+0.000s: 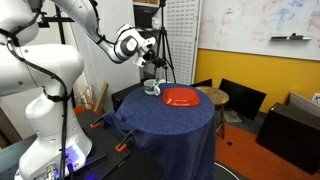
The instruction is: Place the green marker inside the mug
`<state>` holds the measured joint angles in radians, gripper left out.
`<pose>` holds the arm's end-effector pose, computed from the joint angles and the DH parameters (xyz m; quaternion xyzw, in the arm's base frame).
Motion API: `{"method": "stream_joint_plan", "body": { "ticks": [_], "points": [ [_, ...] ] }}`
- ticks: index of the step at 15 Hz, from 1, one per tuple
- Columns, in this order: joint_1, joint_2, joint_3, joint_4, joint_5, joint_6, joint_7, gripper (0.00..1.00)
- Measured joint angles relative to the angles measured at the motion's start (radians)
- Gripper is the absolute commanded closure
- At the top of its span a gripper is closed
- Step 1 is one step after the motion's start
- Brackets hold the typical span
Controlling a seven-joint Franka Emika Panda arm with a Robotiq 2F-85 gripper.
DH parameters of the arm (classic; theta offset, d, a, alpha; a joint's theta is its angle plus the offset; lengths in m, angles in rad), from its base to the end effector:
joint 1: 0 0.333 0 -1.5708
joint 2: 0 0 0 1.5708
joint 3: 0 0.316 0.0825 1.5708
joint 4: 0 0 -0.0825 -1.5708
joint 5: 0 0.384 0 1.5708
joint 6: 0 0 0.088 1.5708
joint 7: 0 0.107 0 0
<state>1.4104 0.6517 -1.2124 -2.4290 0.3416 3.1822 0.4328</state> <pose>0.5256 0.0769 0.2841 0.9135 -0.1578 0.3486 0.1383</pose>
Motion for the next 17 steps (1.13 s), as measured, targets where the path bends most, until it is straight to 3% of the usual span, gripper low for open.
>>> {"method": "stream_joint_plan", "body": {
  "ticks": [5, 10, 17],
  "points": [
    [0.095, -0.126, -0.11, -0.079, -0.006, -0.001, -0.054, 0.0],
    [0.195, -0.288, -0.255, -0.141, -0.055, -0.001, -0.199, 0.0],
    [0.196, -0.295, -0.256, -0.145, -0.057, -0.001, -0.208, 0.0]
  ]
}}
